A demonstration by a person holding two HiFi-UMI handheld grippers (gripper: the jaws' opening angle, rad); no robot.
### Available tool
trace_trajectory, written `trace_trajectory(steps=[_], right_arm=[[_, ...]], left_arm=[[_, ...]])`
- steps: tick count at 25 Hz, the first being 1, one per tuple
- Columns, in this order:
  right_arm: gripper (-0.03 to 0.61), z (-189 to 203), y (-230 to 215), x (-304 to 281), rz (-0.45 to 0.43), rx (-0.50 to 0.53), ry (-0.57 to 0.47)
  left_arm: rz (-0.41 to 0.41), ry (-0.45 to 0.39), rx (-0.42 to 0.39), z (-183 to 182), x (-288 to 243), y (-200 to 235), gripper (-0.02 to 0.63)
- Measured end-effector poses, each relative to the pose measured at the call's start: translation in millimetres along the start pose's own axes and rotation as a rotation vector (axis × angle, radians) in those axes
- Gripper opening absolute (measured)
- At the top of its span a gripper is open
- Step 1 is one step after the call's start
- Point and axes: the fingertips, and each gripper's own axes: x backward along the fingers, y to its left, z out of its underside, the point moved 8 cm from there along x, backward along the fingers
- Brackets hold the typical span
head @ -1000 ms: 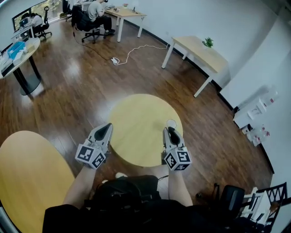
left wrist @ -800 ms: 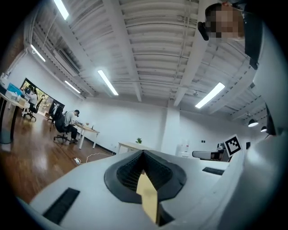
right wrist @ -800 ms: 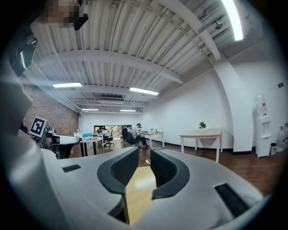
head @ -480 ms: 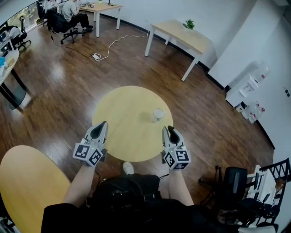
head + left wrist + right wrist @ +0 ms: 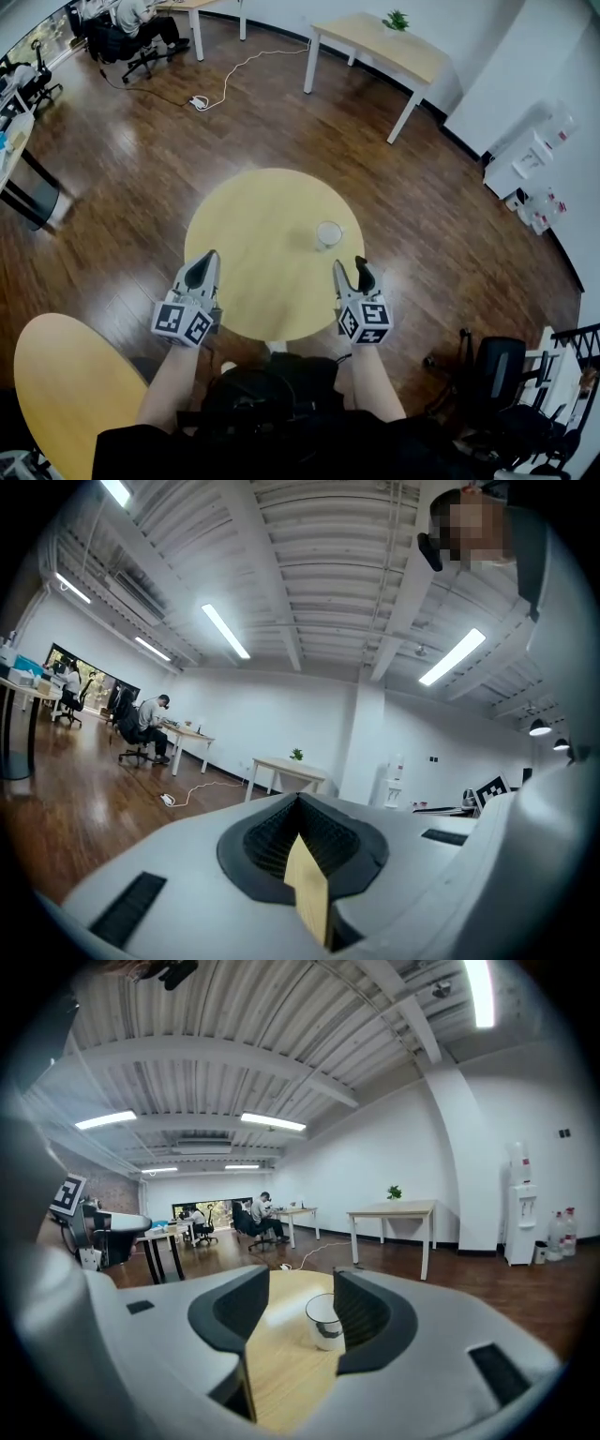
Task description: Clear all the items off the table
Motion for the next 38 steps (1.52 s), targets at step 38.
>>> trace_trajectory(steps=[38], right_arm=[[0.414,91.6,-40.9,-141.0,0.016,0.013,0.082]], left_arm=[[-0.019,0.391,0.109,144.7,-90.1,-6.0,0.133]])
